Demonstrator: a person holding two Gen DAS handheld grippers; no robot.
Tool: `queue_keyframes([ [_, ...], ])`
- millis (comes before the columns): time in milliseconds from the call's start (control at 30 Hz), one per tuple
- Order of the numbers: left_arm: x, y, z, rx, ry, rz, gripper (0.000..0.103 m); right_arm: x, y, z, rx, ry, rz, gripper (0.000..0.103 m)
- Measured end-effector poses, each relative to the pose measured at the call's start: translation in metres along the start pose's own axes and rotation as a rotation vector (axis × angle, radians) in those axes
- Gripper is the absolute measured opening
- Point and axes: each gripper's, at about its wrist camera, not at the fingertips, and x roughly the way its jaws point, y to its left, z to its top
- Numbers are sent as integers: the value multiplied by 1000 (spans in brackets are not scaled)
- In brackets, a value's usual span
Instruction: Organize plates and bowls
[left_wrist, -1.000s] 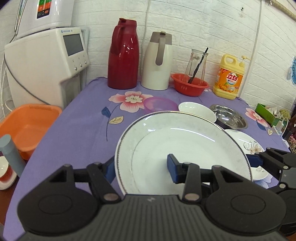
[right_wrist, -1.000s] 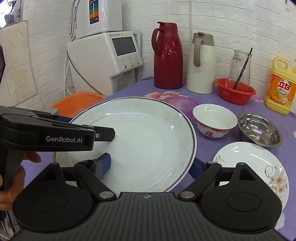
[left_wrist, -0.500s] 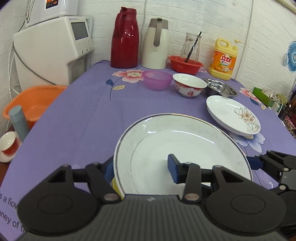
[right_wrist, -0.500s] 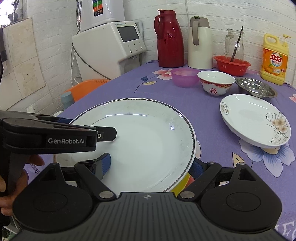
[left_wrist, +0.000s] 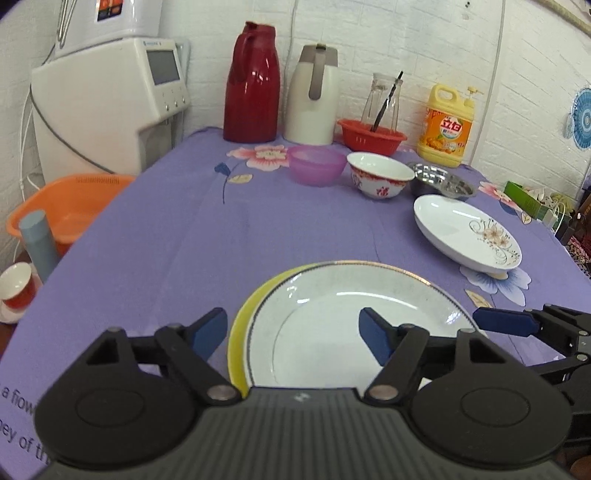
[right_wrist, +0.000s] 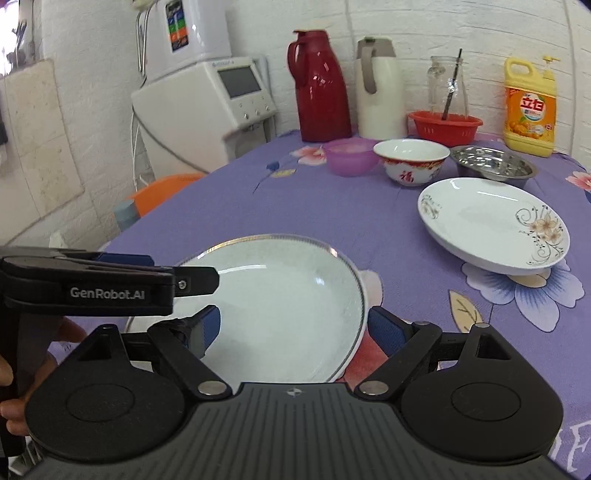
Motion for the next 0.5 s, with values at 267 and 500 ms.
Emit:
queue_keyframes([
  [267, 3, -17, 16, -1, 2, -36, 74, -13, -48, 4, 135, -97, -31, 103],
  [500, 22, -48, 19, 42, 45, -39, 75, -28, -108, 12, 203, -163, -127, 103],
])
